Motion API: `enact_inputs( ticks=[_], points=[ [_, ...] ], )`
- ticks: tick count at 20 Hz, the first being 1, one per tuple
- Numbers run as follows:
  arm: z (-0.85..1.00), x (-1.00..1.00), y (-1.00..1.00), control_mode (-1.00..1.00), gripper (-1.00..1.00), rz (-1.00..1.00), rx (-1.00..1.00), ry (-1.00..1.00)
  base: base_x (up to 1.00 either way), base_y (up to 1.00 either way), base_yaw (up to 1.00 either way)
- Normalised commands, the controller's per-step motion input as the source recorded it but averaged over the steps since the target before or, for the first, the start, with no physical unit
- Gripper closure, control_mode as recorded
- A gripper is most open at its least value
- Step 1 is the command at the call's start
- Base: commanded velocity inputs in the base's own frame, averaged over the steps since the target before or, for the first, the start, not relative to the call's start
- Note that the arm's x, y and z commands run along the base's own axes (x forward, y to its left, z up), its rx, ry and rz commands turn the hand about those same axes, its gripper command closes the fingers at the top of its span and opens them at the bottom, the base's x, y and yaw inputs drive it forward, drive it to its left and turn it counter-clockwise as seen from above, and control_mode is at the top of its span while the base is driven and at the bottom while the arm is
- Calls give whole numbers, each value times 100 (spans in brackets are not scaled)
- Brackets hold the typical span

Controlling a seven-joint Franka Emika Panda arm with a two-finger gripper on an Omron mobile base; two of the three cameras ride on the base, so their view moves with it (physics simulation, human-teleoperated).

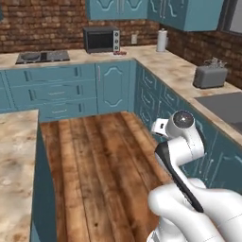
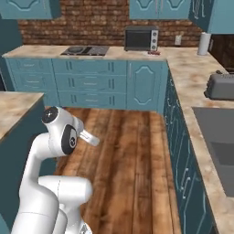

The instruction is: Place the cold items (cucumber and onion) from the fridge in one tupperware on the dining counter. Place the warm items (hot dog and kebab skewer) in the stove area in another tupperware.

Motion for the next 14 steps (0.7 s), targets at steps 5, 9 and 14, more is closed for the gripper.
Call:
enact_inputs(
  ticks=[5, 9, 14],
  points=[
    [0, 0, 0, 100, -100, 0, 0, 0, 100, -12, -5],
    [0, 0, 0, 100, -100, 0, 0, 0, 100, 0, -13],
    [0, 0, 0, 100, -100, 0, 0, 0, 100, 0, -16]
  ],
)
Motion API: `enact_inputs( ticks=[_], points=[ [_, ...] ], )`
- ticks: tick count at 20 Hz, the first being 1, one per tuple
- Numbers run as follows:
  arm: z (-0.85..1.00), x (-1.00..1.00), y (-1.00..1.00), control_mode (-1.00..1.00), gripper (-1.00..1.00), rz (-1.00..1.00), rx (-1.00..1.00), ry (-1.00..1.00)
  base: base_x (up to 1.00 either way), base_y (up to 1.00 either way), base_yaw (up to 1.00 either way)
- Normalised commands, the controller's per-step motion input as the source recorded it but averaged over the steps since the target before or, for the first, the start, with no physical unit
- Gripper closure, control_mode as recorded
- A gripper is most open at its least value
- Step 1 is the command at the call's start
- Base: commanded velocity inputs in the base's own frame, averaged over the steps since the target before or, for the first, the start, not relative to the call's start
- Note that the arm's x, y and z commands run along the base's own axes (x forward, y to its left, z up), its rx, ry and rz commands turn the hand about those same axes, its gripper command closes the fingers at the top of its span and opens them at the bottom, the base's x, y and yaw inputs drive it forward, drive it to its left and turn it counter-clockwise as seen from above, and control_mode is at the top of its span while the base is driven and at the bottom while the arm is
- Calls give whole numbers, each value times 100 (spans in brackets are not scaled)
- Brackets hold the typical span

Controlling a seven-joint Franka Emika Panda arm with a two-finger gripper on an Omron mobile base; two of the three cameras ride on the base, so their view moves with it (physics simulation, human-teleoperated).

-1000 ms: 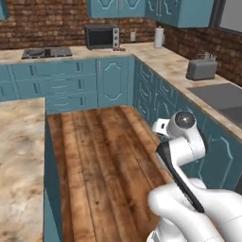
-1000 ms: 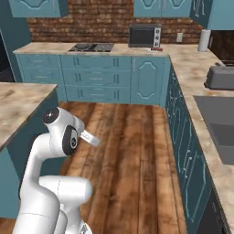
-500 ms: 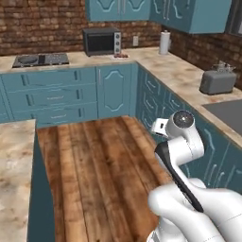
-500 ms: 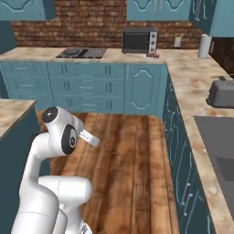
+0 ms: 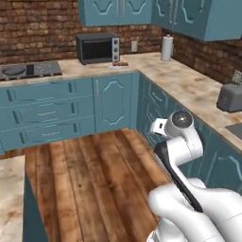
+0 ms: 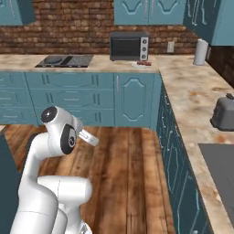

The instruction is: Place the cold items (cucumber and onion) from the fridge in one tupperware on the dining counter. Place the warm items (hot dog and kebab skewer) in the stove area in another tupperware.

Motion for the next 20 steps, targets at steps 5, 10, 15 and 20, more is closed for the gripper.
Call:
enact_inputs(
  ticks=[5, 10, 15, 20],
  points=[
    [0, 0, 0, 100, -100, 0, 0, 0, 100, -1, -20],
    [0, 0, 0, 100, -100, 0, 0, 0, 100, 0, -10],
    [0, 0, 0, 100, -100, 0, 0, 0, 100, -8, -3],
    [0, 0, 0, 100, -100, 0, 0, 0, 100, -30, 0]
  ],
)
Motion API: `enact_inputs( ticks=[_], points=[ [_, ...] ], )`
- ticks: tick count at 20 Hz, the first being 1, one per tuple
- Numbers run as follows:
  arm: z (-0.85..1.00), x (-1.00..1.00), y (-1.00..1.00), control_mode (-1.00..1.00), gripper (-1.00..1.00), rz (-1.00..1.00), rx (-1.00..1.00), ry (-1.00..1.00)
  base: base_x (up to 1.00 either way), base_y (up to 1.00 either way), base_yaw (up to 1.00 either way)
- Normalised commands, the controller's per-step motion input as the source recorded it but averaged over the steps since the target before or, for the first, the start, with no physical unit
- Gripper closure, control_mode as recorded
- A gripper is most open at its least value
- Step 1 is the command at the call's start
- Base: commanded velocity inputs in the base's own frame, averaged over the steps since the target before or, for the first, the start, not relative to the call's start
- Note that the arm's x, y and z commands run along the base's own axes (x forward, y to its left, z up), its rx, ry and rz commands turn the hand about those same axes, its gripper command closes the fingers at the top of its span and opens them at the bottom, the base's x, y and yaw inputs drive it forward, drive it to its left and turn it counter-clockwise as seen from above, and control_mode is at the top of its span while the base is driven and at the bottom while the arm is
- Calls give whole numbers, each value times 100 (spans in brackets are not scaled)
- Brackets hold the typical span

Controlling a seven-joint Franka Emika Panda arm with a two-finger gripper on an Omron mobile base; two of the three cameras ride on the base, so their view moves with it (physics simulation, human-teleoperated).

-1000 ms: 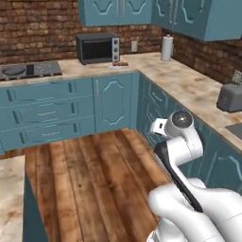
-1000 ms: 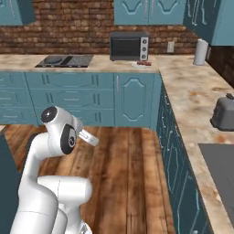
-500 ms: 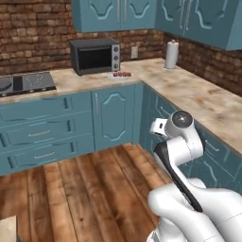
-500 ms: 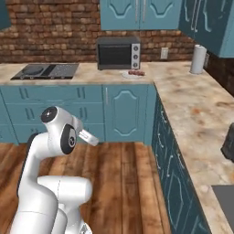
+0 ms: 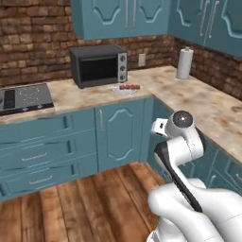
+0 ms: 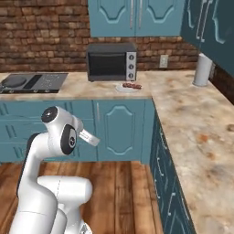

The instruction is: Place the cold items (cucumber and onion) from the fridge in one tupperware on the dining counter. Place the warm items (hot dog and kebab skewer) in the stove area in another tupperware.

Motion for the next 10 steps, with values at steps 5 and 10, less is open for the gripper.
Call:
enact_inputs(
  ticks=[5, 10],
  points=[
    [0, 0, 0, 100, -100, 0, 0, 0, 100, -21, 0],
    [0, 0, 0, 100, -100, 0, 0, 0, 100, -17, 0]
  ],
)
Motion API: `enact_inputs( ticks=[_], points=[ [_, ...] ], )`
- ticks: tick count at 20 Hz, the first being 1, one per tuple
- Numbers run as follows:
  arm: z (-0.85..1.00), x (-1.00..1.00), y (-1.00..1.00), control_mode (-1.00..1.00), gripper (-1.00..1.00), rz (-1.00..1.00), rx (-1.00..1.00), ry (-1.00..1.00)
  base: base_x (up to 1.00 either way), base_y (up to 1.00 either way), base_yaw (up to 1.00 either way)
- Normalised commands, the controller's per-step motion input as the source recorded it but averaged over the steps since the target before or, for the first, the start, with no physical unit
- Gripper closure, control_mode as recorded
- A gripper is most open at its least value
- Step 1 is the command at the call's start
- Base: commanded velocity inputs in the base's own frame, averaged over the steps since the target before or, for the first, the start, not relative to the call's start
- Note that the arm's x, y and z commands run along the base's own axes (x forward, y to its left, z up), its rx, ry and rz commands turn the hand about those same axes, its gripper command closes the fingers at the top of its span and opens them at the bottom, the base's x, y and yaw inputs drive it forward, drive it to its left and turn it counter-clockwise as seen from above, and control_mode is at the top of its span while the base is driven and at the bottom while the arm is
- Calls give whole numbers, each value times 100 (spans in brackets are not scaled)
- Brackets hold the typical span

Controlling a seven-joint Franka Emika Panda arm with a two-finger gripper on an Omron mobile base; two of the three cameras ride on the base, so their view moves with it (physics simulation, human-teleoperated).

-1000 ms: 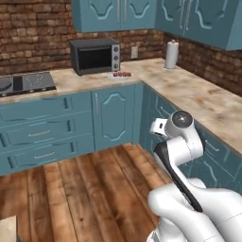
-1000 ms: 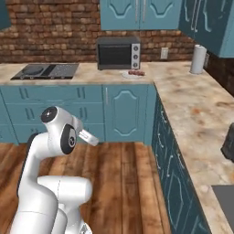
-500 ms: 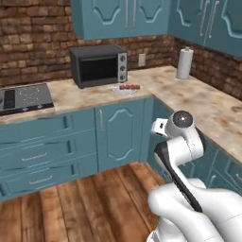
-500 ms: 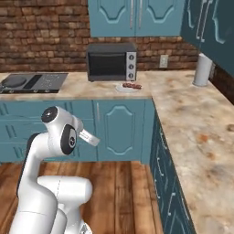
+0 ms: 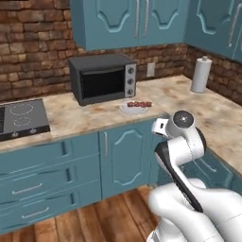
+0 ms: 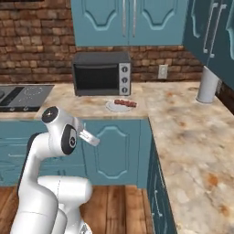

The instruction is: Place the cold items (cucumber and onion) from the fridge in one tupperware on the dining counter. Place the warm items (hot dog and kebab skewer) in the stove area in another tupperware.

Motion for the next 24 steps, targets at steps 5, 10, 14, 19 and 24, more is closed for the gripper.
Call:
enact_inputs(
  ticks=[5, 10, 14, 19, 24],
  points=[
    [0, 0, 0, 100, -100, 0, 0, 0, 100, -42, 0],
    [0, 0, 0, 100, -100, 0, 0, 0, 100, -40, 0],
    [0, 0, 0, 100, -100, 0, 0, 0, 96, 5, 0],
    [0, 0, 0, 100, -100, 0, 0, 0, 59, 11, -1],
    [0, 29, -4, -100, -100, -5, 5, 4, 9, 0, -1]
  ],
)
